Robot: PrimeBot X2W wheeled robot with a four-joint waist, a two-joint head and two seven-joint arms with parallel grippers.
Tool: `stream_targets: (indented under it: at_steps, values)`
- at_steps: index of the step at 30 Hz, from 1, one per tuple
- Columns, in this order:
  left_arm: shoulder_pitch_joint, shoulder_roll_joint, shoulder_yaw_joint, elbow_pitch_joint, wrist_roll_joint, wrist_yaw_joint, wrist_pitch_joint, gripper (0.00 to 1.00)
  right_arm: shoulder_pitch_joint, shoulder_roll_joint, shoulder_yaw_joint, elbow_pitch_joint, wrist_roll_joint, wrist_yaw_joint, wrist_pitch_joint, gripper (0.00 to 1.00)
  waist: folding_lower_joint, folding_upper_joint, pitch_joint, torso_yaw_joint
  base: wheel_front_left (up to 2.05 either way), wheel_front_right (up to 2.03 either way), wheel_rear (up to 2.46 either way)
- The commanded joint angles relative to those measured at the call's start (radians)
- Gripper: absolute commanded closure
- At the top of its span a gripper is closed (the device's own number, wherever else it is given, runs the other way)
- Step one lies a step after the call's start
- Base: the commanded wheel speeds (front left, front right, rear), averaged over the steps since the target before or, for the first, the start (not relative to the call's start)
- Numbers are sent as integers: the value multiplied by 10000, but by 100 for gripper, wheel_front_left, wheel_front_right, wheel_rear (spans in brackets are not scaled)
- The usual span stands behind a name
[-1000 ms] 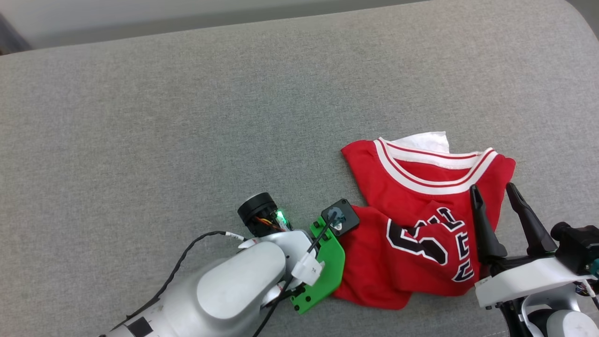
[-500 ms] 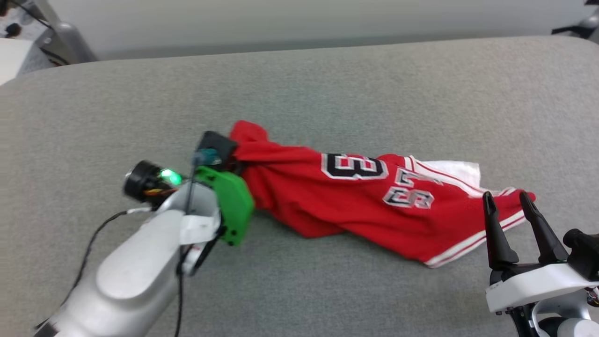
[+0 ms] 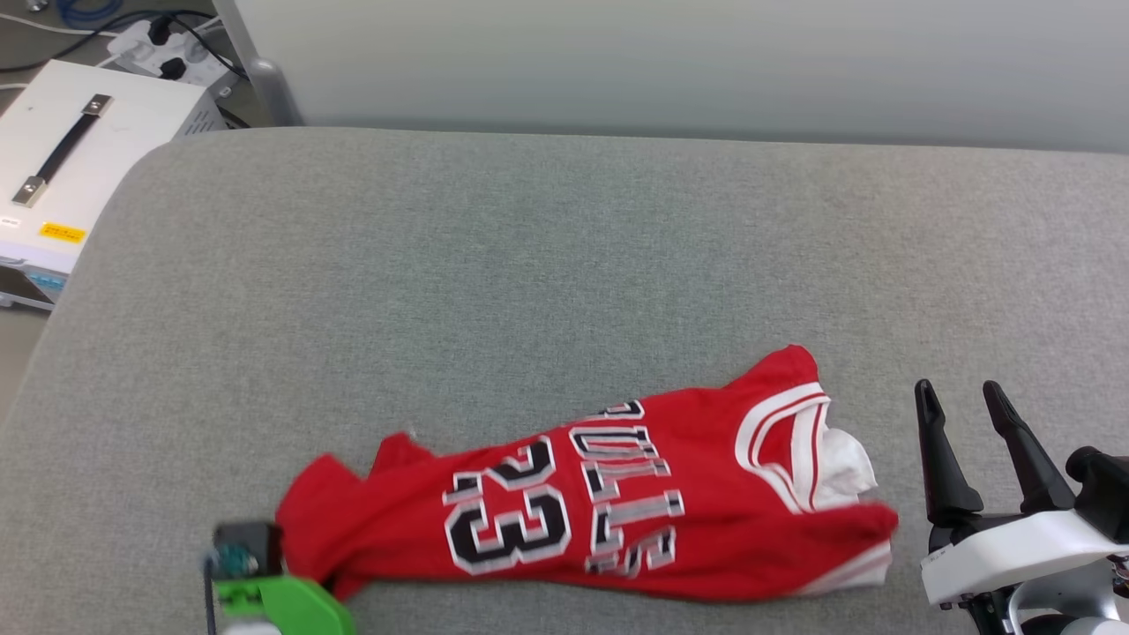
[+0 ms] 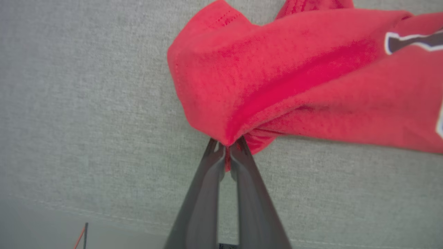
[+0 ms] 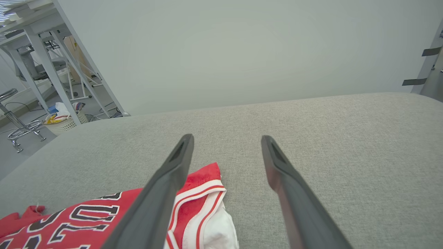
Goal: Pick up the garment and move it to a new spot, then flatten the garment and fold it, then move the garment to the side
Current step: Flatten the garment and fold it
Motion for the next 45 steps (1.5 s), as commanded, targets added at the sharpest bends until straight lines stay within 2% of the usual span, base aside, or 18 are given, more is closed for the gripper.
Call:
stream_targets:
  at_steps: [1, 6, 7, 8, 14, 21, 25, 27, 31, 37, 38, 39, 45]
  values:
    - [349, -202, -40, 32, -183, 29, -107, 100, 127, 9, -19, -77, 5, -6, 24, 0, 0, 0, -127, 111, 0, 0, 0]
    - [799, -898, -228, 453, -584, -376, -413, 100, 205, 19, -89, -156, -22, -6, 135, 0, 0, 0, -256, 110, 0, 0, 0]
    - [720, -993, -259, 522, -536, -460, -533, 53, 222, 21, -117, -189, -28, -6, 164, 0, 0, 0, -283, 107, 0, 0, 0]
    - [643, -1057, -249, 550, -484, -490, -662, 0, 231, 22, -131, -209, -36, -6, 188, 0, 0, 0, -311, 94, 0, 0, 0]
    - [116, -1192, 192, 520, 44, -244, -1888, 0, 271, 27, -182, -347, -109, -6, 341, 0, 0, 0, -475, 20, 0, 0, 0]
    - [-418, -926, 595, -242, 772, 108, -2951, 0, 324, 32, -198, -462, -141, -6, 467, 0, 0, 0, -629, -36, 0, 0, 0]
    - [-936, -812, 631, -775, 1138, 65, -3219, 0, 326, 35, -287, -554, -156, -6, 519, 0, 0, 0, -642, -67, 0, 0, 0]
    - [-1298, -807, 480, -974, 1304, -108, -3150, 0, 311, 36, -315, -604, -162, -6, 547, 0, 0, 0, -609, -90, 0, 0, 0]
    - [-2244, -1021, -111, -1054, 1550, -727, -2664, 0, 197, 37, -294, -688, -208, -6, 609, 0, 0, 0, -424, -267, 0, 0, 0]
    - [-3771, -1727, -1080, -460, 1423, -2051, -1495, 0, -120, -52, -165, -835, -348, -6, 628, 0, 0, 0, 127, -716, 0, 0, 0]
    - [-4038, -1866, -1273, -275, 1382, -2312, -1233, 0, -176, -87, -151, -855, -382, -6, 636, 0, 0, 0, 249, -805, 0, 0, 0]
    - [-4707, -2227, -1764, 274, 1288, -2962, -545, 0, -332, -169, -116, -915, -441, -6, 631, 0, 0, 0, 587, -1026, 0, 0, 0]
    - [-5960, -2880, -2625, 1691, 1424, -3998, 503, 0, -708, -368, -46, -1037, -516, -6, 608, 0, 0, 0, 1397, -1484, 0, 0, 0]
